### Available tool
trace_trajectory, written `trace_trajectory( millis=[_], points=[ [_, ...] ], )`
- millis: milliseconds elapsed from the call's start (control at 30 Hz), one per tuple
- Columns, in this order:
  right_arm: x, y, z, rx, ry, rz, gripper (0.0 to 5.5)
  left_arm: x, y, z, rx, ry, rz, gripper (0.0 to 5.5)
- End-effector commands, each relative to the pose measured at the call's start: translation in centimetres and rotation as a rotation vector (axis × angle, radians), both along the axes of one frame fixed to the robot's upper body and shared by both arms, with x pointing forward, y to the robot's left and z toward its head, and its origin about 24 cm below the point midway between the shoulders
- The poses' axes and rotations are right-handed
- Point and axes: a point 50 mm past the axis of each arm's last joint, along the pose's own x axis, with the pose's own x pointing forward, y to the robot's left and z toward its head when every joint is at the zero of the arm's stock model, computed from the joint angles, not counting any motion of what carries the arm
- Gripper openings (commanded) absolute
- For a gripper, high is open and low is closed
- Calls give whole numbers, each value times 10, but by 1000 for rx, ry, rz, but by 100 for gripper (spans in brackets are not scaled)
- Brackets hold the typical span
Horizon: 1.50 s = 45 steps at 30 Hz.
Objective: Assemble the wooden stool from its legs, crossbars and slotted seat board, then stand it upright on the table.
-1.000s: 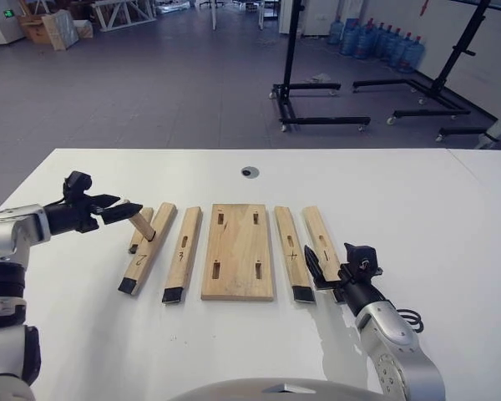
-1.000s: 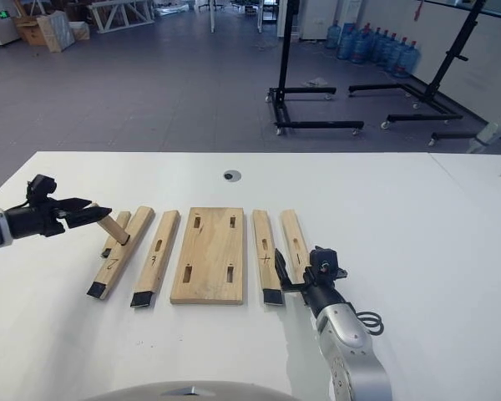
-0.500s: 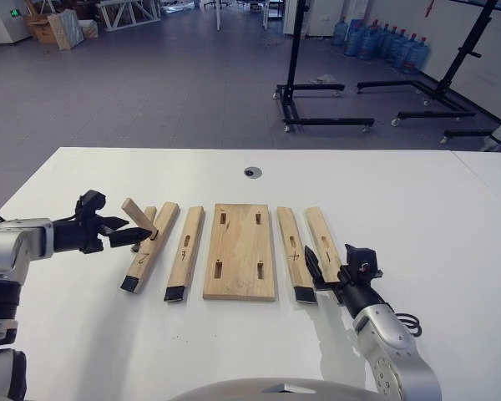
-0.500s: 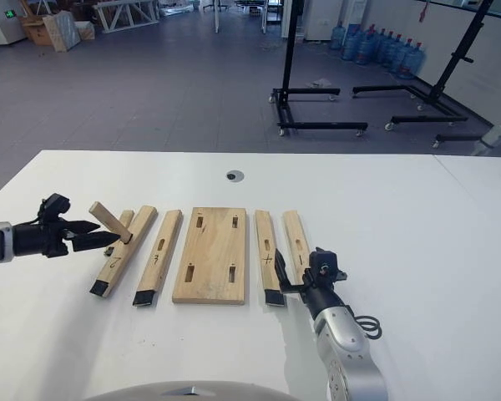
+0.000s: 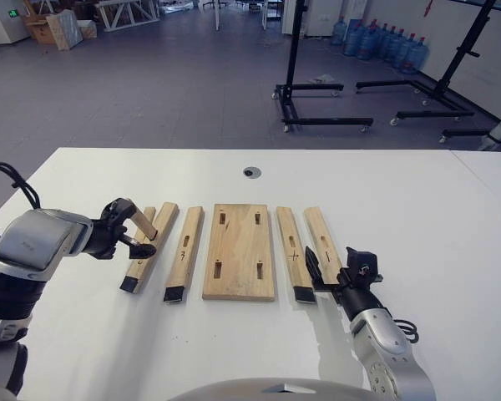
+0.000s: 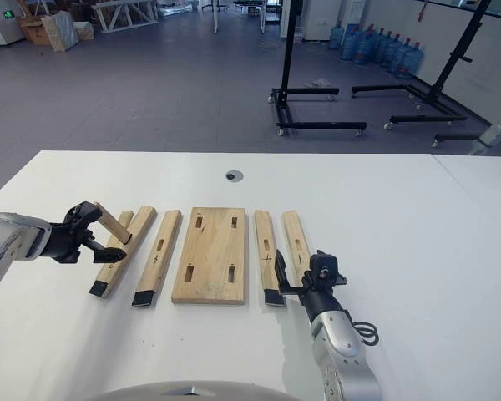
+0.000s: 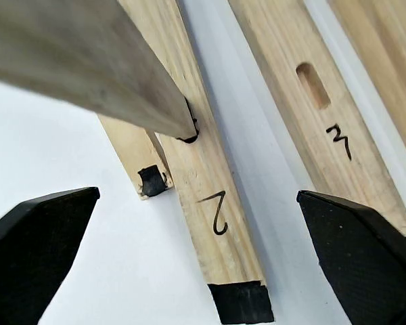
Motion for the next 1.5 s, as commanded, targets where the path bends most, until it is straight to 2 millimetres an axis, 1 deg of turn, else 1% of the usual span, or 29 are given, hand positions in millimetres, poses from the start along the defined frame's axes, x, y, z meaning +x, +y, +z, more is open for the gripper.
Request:
trace_trajectory(
  millis=[33,100,267,367,433,567,667,800,967,1200,1367,1467,1500],
  points=[
    [4,3,-2,-2,3,12,523,-6,-3,7,116,0,-49,537],
    [6,3,-1,-6,-1,22,523,-8,-2,5,131,25,-38,537],
    [9,3,1,-20,-1,58,523,-11,-13,-6,-15,106,48,537],
    [12,0,3,-29,-5,68,523,-10,-17,-13,-65,121,70,537],
    [15,0,4,-34,-9,79,523,-15,-17,-18,-51,131,69,537],
    [15,0,5,-34,-9,88,523,-14,-13,-20,10,100,108,537],
    [15,0,5,-33,-7,83,523,-14,-15,-22,14,89,116,537],
    [15,0,6,-30,-7,85,523,-19,-16,-29,4,120,113,537],
    [14,-1,5,-28,-2,80,523,-19,-11,-33,44,116,151,537],
    [15,1,6,-26,-4,83,523,-17,-15,-36,30,113,159,429],
    [15,3,6,-23,-2,90,523,-19,-10,-41,48,122,193,337],
    [16,3,6,-24,-1,99,523,-21,-8,-44,52,125,213,292],
    [16,3,6,-25,0,103,523,-22,-8,-45,51,127,217,260]
  ],
)
